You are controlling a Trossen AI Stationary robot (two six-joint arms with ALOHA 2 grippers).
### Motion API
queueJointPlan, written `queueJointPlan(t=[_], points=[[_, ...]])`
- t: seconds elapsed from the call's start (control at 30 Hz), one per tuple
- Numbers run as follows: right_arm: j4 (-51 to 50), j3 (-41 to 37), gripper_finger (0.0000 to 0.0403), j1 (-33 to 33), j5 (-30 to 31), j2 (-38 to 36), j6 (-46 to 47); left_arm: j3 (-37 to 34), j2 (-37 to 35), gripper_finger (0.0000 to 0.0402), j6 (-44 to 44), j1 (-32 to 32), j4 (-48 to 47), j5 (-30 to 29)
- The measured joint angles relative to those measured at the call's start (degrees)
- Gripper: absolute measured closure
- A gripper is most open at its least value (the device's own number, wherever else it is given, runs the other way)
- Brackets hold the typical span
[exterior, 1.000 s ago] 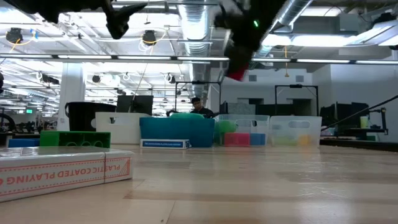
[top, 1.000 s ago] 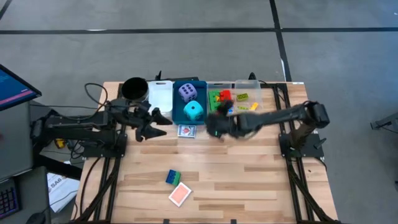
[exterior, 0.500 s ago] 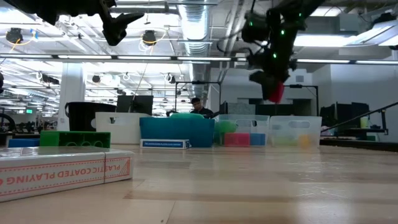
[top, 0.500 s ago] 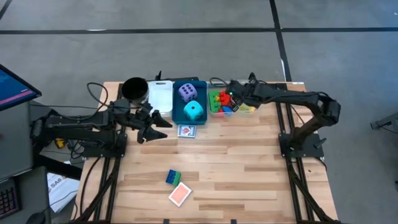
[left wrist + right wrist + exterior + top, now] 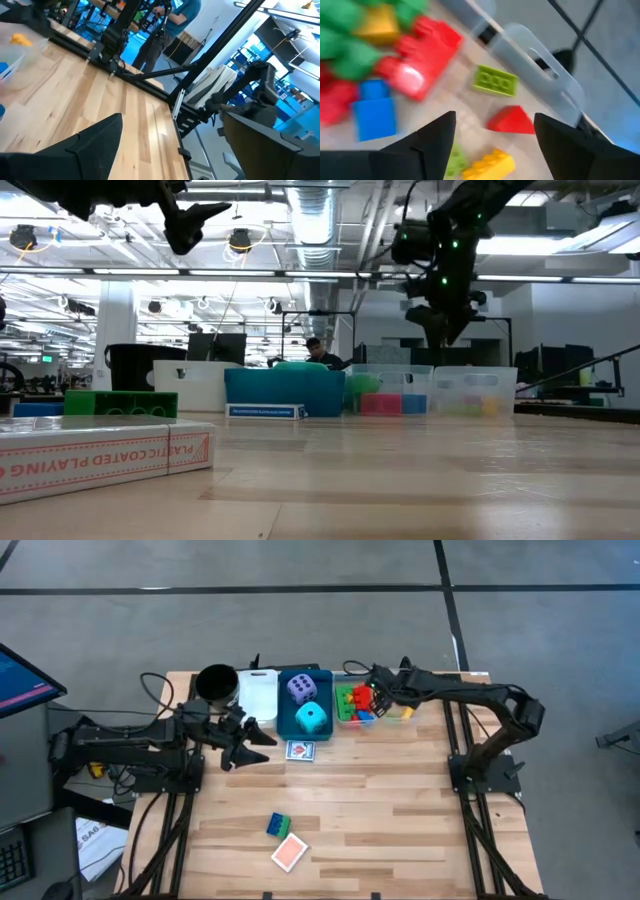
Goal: Pick & Place Toys
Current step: Put the blue 8 stud game piece into the right transparent bin
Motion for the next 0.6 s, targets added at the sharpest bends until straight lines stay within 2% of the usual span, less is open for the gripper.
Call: queueJointPlan(t=[0.13,0.3,0.43,0.6], points=[[1.89,0.00,0.0136,7.68,1.76,-1.34,-1.40,-0.09,0.00,0.0060,0.00,0.00,-1.67,-0.01],[6.87,0.04,0.0136,21.40,8.07,-3.61,0.15,-1.06,0.00,0.0060,1.49,0.00,-1.37,-0.02],[12.40,0.04,0.0135,33.24,14.66,-4.10,4.58,-2.08,0.02,0.0060,1.71,0.00,0.10,-0.04],[22.31,0.09,0.0135,44.78,18.44,-3.35,6.27,-3.59,0.01,0.0060,1.34,0.00,2.64,-0.62]])
